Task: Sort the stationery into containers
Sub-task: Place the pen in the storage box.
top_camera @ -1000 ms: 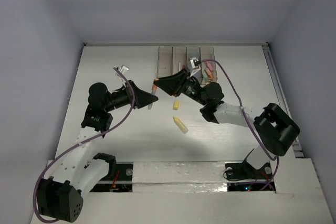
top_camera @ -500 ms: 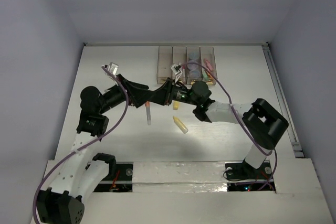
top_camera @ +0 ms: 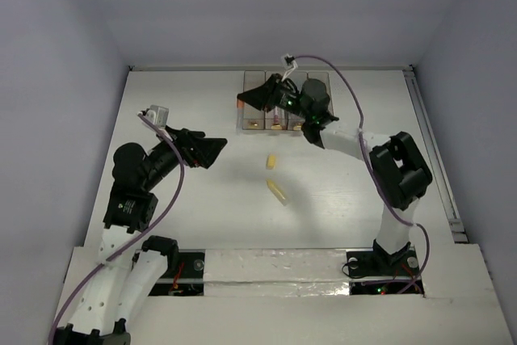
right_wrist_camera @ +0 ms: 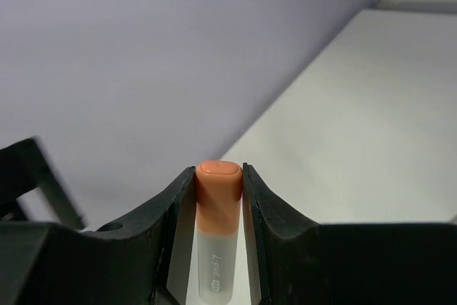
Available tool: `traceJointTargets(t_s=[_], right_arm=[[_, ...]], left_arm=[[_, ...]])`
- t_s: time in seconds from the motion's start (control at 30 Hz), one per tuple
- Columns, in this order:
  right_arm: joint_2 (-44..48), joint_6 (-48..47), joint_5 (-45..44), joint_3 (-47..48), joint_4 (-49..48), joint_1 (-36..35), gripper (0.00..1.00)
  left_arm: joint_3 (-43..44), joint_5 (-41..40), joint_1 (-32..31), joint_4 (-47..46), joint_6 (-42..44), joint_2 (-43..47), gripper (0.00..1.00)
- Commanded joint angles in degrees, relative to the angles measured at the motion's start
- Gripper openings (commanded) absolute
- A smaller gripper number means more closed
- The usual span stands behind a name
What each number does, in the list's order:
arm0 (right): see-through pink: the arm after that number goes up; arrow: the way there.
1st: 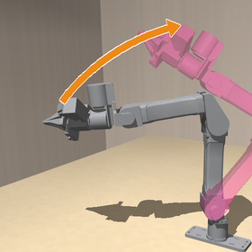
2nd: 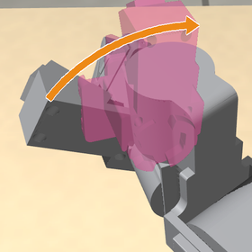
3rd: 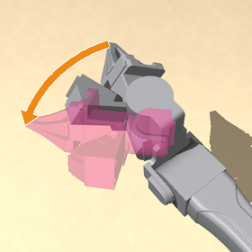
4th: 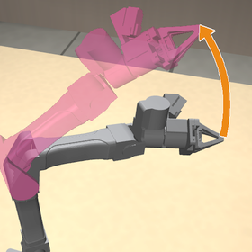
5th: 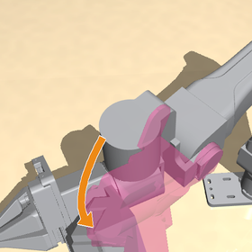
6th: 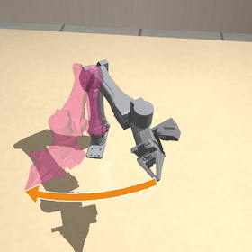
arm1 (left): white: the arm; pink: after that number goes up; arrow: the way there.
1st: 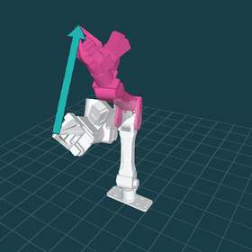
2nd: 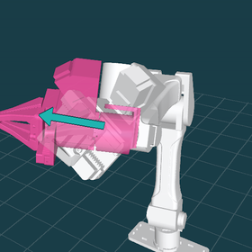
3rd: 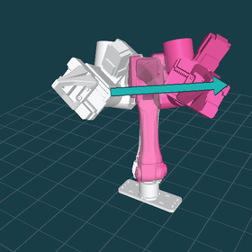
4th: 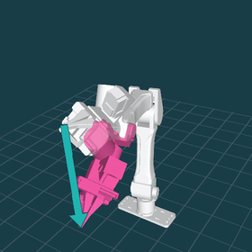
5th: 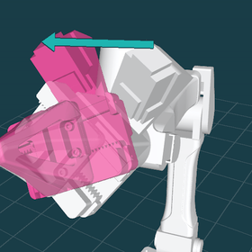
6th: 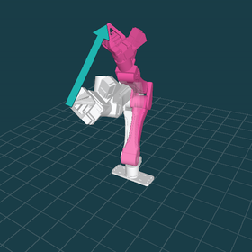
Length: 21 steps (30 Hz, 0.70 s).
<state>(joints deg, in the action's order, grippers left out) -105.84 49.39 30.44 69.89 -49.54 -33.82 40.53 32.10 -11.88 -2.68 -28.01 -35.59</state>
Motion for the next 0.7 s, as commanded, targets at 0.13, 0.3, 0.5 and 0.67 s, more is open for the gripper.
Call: traceJointTargets(t_s=[0.13,0.3,0.5,0.67], right_arm=[[-11.7,-16.8,-7.9,19.2,23.2,4.5,0.0],[-20.0,-19.2,-9.0,31.8,31.3,6.5,0.0],[-27.6,-21.7,-12.9,39.2,37.0,7.0,0.0],[-31.8,-22.9,-13.6,46.3,42.1,7.5,0.14]], left_arm=[[-5.2,-4.1,0.1,-0.6,-0.5,-1.3,0.99],[-7.4,-1.9,-0.4,-3.3,-2.0,-1.8,0.99],[-8.8,-2.2,-0.9,-4.4,-3.4,-0.4,0.99],[-11.2,-1.7,-2.0,-5.6,-5.0,-0.4,0.91]])
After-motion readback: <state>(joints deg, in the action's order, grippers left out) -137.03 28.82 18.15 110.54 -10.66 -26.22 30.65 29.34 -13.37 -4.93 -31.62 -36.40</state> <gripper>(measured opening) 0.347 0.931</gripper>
